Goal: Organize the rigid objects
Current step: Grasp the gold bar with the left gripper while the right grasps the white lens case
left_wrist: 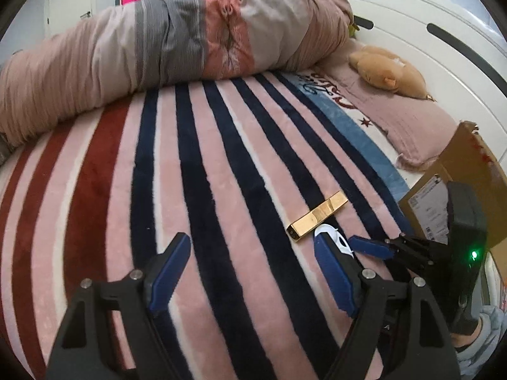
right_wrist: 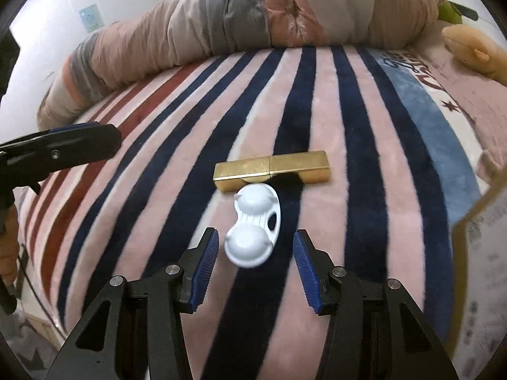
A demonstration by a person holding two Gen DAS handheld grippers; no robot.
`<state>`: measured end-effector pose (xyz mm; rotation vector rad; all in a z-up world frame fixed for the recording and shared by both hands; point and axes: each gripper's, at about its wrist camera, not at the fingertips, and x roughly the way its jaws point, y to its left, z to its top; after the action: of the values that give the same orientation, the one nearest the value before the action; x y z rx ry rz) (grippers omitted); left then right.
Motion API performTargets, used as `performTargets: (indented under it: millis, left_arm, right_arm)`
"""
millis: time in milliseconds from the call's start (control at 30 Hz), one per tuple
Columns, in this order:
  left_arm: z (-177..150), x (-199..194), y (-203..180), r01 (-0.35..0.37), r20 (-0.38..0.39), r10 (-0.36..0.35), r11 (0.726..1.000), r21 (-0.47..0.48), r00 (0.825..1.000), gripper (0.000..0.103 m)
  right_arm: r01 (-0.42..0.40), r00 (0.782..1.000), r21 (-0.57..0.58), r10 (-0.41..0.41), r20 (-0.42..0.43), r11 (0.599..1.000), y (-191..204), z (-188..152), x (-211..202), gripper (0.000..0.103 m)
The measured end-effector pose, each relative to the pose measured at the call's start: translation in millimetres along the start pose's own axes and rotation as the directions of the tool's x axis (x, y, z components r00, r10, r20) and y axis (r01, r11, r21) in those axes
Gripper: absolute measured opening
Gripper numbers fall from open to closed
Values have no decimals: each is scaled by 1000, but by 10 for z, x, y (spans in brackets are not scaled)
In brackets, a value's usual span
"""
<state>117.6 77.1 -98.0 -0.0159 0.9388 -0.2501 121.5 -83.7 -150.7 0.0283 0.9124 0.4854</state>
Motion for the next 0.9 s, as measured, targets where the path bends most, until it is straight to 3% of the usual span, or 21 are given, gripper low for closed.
performTargets:
  millis: [33, 67, 333, 433, 500, 667, 900]
  left_arm:
    - [10, 73, -12, 9, -7, -9, 1000, 4, 1000, 78]
    - [25, 108, -28, 14, -11, -14, 1000, 7, 1000, 78]
    - [165, 661, -368, 93, -61, -88, 992, 87, 994, 74]
    - [209, 863, -503, 131, -74, -123, 984, 120, 990, 65]
    - [178, 985, -586, 171, -114, -156, 975, 140, 981, 43]
    - [40, 893, -612, 211, -164, -183, 962, 175, 969, 16]
    - [-15, 919, -657, 171, -142, -149, 974, 150, 978, 15]
  right_arm:
    - [17, 1000, -21, -16, 11, 1000, 28, 27, 23, 33]
    - [37, 999, -42, -36, 8, 998, 32, 35, 27, 29]
    - [53, 998, -38, -54, -27, 998, -95, -180, -280, 29]
    - [43, 998, -23, -43, -43, 999, -162, -260, -325, 29]
    - [28, 999, -5, -28, -46, 1000, -206, -281, -313, 28]
    - [19, 999, 1, -19, -43, 1000, -212, -270, -312, 28]
    - [16, 999, 4, -16, -30, 1000, -211, -275, -305, 29]
